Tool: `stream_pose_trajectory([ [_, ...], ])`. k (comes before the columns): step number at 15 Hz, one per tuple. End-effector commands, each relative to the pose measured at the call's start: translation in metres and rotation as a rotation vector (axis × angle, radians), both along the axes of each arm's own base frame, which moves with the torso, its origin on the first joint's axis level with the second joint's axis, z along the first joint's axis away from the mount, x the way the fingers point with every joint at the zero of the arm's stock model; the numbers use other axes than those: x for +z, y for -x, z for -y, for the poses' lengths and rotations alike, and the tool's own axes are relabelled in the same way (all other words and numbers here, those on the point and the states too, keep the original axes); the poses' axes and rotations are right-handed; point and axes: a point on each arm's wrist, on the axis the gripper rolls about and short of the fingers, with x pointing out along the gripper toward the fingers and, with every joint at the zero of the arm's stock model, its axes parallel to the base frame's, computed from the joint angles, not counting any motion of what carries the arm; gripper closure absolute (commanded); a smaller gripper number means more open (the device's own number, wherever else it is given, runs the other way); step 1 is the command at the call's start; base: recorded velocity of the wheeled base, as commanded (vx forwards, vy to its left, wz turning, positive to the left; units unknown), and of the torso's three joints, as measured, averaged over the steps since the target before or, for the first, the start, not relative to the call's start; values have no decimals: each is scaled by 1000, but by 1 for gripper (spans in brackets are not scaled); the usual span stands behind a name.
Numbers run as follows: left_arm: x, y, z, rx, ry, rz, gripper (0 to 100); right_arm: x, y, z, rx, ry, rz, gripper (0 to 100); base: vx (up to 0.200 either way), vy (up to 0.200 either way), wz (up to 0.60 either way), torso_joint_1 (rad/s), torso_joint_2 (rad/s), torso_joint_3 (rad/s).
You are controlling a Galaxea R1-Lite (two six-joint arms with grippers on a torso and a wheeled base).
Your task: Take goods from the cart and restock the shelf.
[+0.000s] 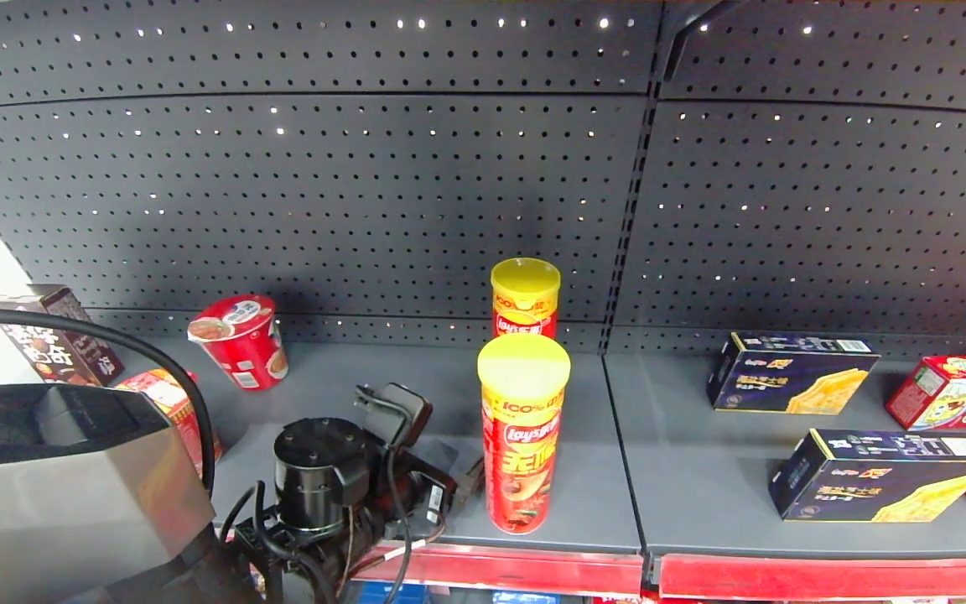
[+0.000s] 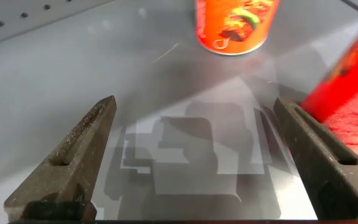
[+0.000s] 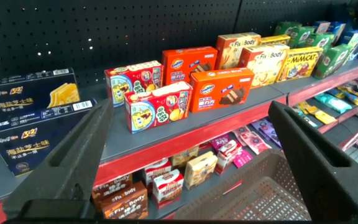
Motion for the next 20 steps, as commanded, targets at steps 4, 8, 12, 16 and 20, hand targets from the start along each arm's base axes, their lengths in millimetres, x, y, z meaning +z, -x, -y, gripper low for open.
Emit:
stream_pose_trajectory([
  [4, 20, 6, -20, 85, 51, 26, 0, 1, 1, 0, 2, 2, 5, 0, 0, 0, 0, 0, 0, 0],
  [8, 44, 23, -68, 211, 78, 67, 0, 3, 3, 0, 4, 1, 18, 0, 0, 0, 0, 0, 0, 0],
  [12, 91, 77, -118, 329, 158, 246, 0, 7, 2, 2, 36, 2, 16, 0, 0, 0, 0, 0, 0, 0],
  [16, 119, 127, -149, 428, 218, 445, 0, 5, 3, 2, 47, 1, -5, 0, 0, 0, 0, 0, 0, 0],
  [20, 108, 215, -168, 505, 225, 510, 0, 8, 2, 6, 80, 24, -28, 0, 0, 0, 0, 0, 0, 0],
])
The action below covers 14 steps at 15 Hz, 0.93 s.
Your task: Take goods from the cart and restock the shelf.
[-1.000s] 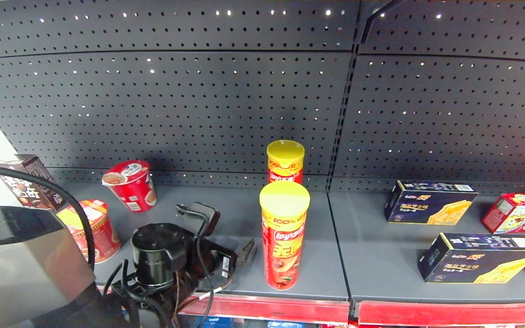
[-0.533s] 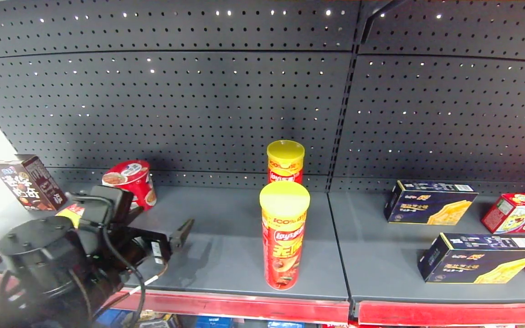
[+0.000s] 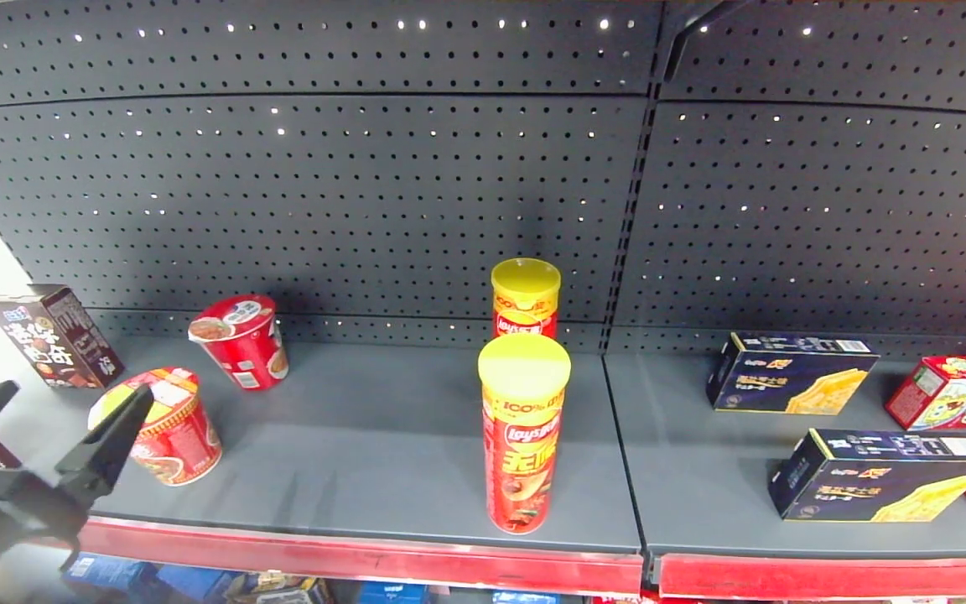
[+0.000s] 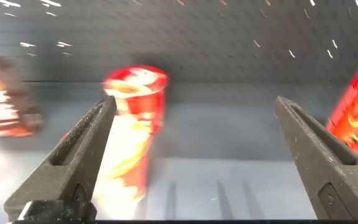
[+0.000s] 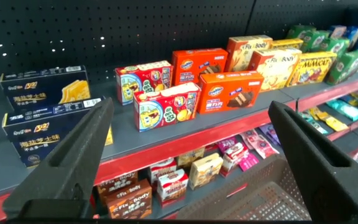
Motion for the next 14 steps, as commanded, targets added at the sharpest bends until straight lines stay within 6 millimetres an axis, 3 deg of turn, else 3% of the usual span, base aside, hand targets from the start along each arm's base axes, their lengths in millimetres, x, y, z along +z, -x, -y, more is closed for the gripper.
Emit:
stream_pose_trajectory([
  [1, -17, 89, -14, 66, -35, 113, 0, 5, 0, 3, 22, 25, -11, 0, 0, 0, 0, 0, 0, 0],
  [3, -38, 123, -17, 63, -108, 142, 0, 7, 1, 5, 32, 36, -11, 0, 0, 0, 0, 0, 0, 0],
  [4, -39, 130, -18, 89, -138, 120, 0, 7, 2, 4, 30, 39, -8, 0, 0, 0, 0, 0, 0, 0],
  [5, -33, 131, -18, 112, -130, 174, 0, 7, 3, 4, 30, 39, -7, 0, 0, 0, 0, 0, 0, 0],
  [8, -52, 125, -17, 58, -75, 111, 0, 8, 5, 4, 26, 41, 5, 0, 0, 0, 0, 0, 0, 0],
  [12, -79, 121, -15, -16, -67, -151, 0, 11, 6, 4, 20, 40, 9, 0, 0, 0, 0, 0, 0, 0],
  [14, -84, 121, -15, -21, 37, -202, 0, 11, 7, 5, 4, 37, 17, 0, 0, 0, 0, 0, 0, 0],
])
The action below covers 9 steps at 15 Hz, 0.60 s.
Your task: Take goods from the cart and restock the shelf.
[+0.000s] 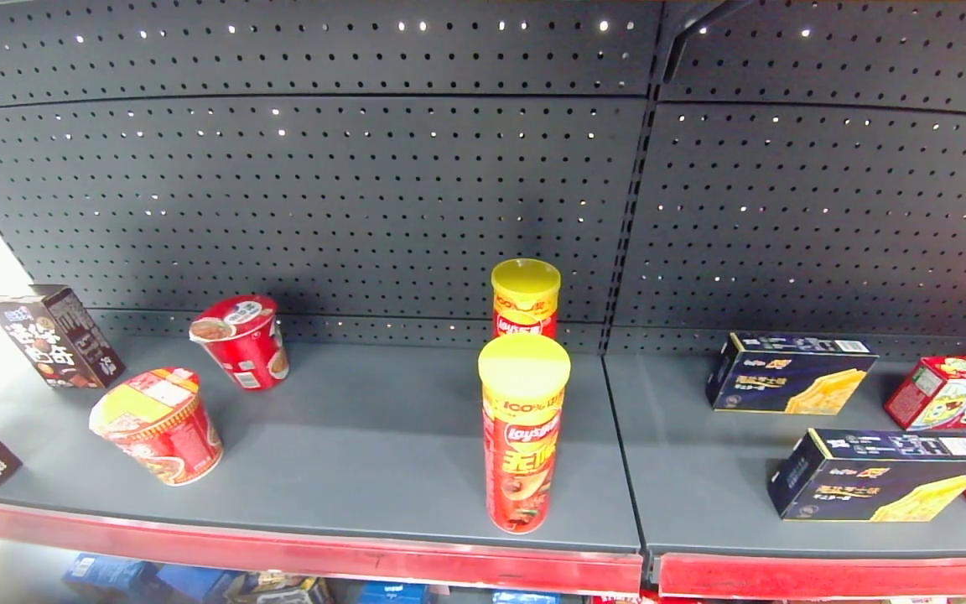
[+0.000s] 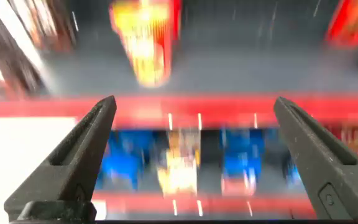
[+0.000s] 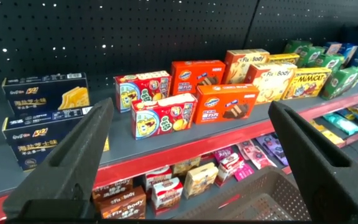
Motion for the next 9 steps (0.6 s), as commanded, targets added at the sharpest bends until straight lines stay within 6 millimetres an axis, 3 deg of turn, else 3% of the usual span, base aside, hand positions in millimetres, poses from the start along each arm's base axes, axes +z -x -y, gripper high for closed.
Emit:
stream_pose_trajectory([
  [1, 0, 0, 0, 4, 79, 2, 0, 0, 1, 0, 0, 0, 5, 0, 0, 0, 0, 0, 0, 0],
  [9, 1, 0, 0, 23, 207, 5, 0, 2, -5, 0, 7, 0, -21, 0, 0, 0, 0, 0, 0, 0],
])
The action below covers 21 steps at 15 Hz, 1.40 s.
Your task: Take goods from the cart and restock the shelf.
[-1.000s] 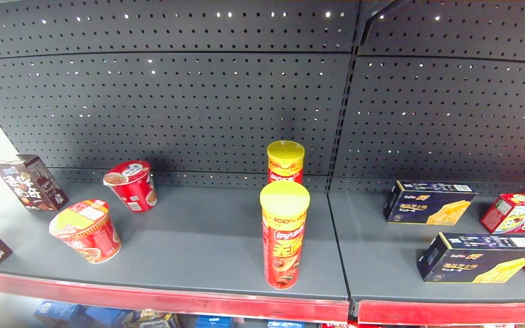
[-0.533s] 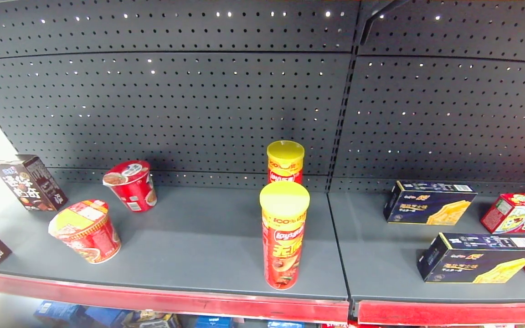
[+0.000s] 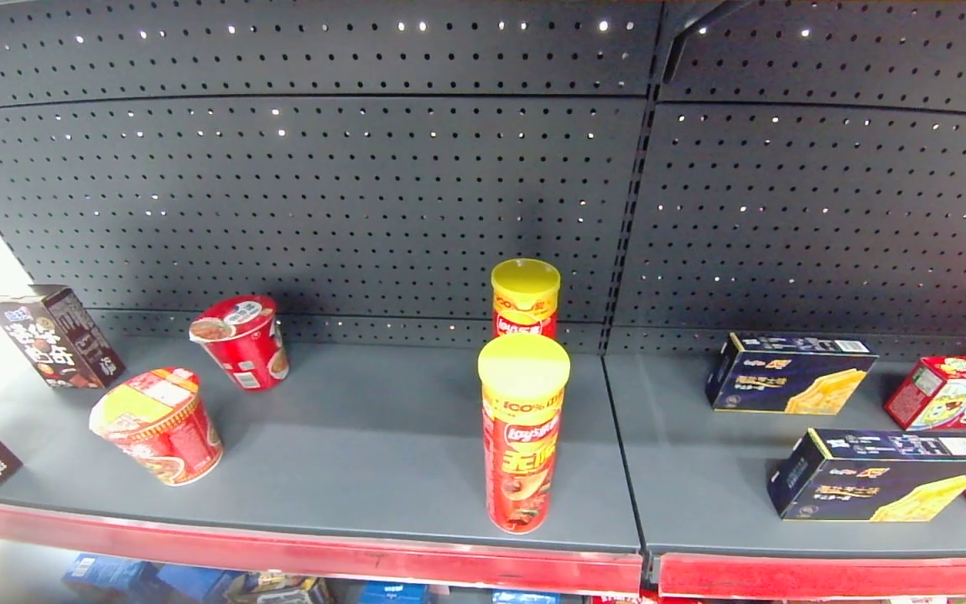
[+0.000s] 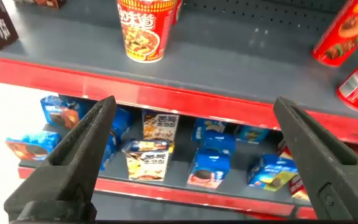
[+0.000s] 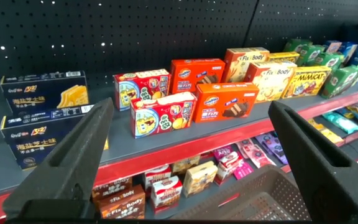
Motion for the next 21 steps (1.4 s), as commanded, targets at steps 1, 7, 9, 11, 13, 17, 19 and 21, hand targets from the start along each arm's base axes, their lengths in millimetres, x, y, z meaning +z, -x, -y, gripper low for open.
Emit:
stream_pose_trajectory([
  [1, 1, 0, 0, 8, 110, -1, 0, 2, -2, 0, -1, -2, -7, 0, 0, 0, 0, 0, 0, 0],
  [7, 1, 0, -2, 83, 161, 9, 0, 7, -8, 3, 24, -2, -21, 0, 0, 0, 0, 0, 0, 0],
  [9, 0, 0, 0, 13, -10, -1, 0, 7, -7, 3, 25, -2, -19, 0, 0, 0, 0, 0, 0, 0],
  [11, -1, 0, 2, -100, -221, -3, 0, 8, -6, 3, 25, -2, -13, 0, 0, 0, 0, 0, 0, 0],
  [13, -6, 1, 4, -212, -395, -35, 0, 8, -6, 3, 25, -2, -10, 0, 0, 0, 0, 0, 0, 0],
  [17, -6, 0, 3, -161, -285, -48, 0, 8, -6, 3, 24, -4, -14, 0, 0, 0, 0, 0, 0, 0],
  [19, -6, 0, 3, -159, -284, -48, 0, 8, -7, 3, 26, -4, -17, 0, 0, 0, 0, 0, 0, 0],
  [21, -6, 0, 3, -159, -284, -48, 0, 8, -8, 3, 26, -5, -18, 0, 0, 0, 0, 0, 0, 0],
])
